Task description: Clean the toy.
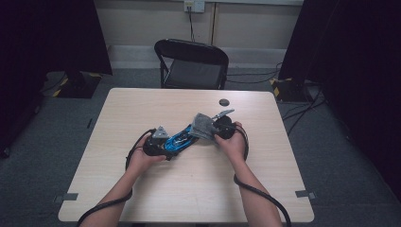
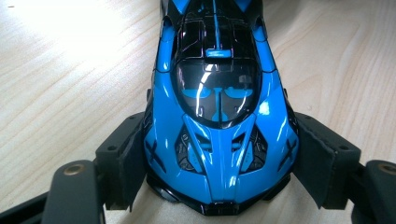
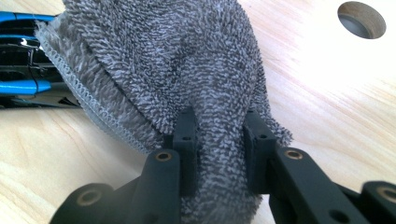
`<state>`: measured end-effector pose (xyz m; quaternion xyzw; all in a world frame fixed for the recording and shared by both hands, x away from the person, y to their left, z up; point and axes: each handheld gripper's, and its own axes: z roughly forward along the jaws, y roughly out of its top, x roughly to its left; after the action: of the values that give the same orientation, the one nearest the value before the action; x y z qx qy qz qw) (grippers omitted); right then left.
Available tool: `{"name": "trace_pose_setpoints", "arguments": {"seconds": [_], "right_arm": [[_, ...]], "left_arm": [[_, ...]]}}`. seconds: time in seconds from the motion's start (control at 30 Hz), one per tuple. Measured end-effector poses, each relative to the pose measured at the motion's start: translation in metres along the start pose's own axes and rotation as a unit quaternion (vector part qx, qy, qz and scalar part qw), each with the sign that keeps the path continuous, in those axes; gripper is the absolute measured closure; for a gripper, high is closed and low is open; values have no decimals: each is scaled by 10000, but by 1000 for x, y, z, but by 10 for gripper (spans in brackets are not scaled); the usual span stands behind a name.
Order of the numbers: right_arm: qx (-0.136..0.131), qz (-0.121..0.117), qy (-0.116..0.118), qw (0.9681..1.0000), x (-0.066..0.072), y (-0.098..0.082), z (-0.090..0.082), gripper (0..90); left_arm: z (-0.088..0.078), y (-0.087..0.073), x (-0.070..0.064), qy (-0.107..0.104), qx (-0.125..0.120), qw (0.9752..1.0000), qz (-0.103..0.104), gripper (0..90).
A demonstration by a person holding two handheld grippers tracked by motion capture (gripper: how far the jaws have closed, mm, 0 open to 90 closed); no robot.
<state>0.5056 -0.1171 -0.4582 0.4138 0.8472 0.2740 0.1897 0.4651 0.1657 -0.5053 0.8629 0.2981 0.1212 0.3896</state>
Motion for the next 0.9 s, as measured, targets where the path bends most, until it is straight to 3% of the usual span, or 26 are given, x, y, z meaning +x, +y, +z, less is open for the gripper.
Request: {"name": "trace_pose_setpoints", "arguments": {"seconds": [0.57,0.9], "right_arm": [[-7,93,-178,9998,-20,-19,-11,713],[-129,196,-261,9994,-33,-30,-28,713]], "left_arm": [[0,0,0,1,-1,10000,-2,258],[0,0,0,0,-1,10000,-5,258]]}}
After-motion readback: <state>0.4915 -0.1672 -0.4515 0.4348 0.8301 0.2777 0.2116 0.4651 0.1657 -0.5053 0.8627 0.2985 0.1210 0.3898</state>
